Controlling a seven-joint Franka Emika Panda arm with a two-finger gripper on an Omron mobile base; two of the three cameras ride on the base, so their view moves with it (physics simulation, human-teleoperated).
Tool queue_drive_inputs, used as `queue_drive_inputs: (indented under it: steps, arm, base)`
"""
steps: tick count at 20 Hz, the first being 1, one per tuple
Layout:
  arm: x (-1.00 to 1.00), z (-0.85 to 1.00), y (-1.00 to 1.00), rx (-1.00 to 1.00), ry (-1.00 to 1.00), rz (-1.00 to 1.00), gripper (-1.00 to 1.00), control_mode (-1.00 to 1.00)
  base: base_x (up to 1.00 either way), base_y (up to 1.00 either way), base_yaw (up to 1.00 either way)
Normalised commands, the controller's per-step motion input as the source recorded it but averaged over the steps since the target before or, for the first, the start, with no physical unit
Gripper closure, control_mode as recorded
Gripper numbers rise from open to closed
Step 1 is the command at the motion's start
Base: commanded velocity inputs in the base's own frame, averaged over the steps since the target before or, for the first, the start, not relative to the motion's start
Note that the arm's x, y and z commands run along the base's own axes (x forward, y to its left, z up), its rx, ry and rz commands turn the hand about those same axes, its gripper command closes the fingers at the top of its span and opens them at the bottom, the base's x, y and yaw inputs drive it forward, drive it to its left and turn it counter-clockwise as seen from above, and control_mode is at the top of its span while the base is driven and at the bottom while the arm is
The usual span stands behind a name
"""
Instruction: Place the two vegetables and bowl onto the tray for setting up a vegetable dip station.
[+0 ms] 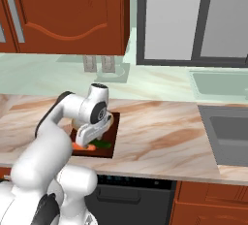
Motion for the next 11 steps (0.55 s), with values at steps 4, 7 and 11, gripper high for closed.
queue_drive_inputs:
  steps: [4,7,11]
  arm:
    - [-0.43,0.19,0.13,0.03,0.00,-0.34,-1.00,-1.00]
    - [-0.46,0.19,0.10,0.00,0.00,-0.41,-1.00,-1.00]
    - [-0.40,0.19,0.12,0.00,0.00,-0.43,-1.00,-1.00]
  base:
    - [0.00,0.00,0.00]
    - [0.00,0.00,0.00]
    - [0.00,0.00,0.00]
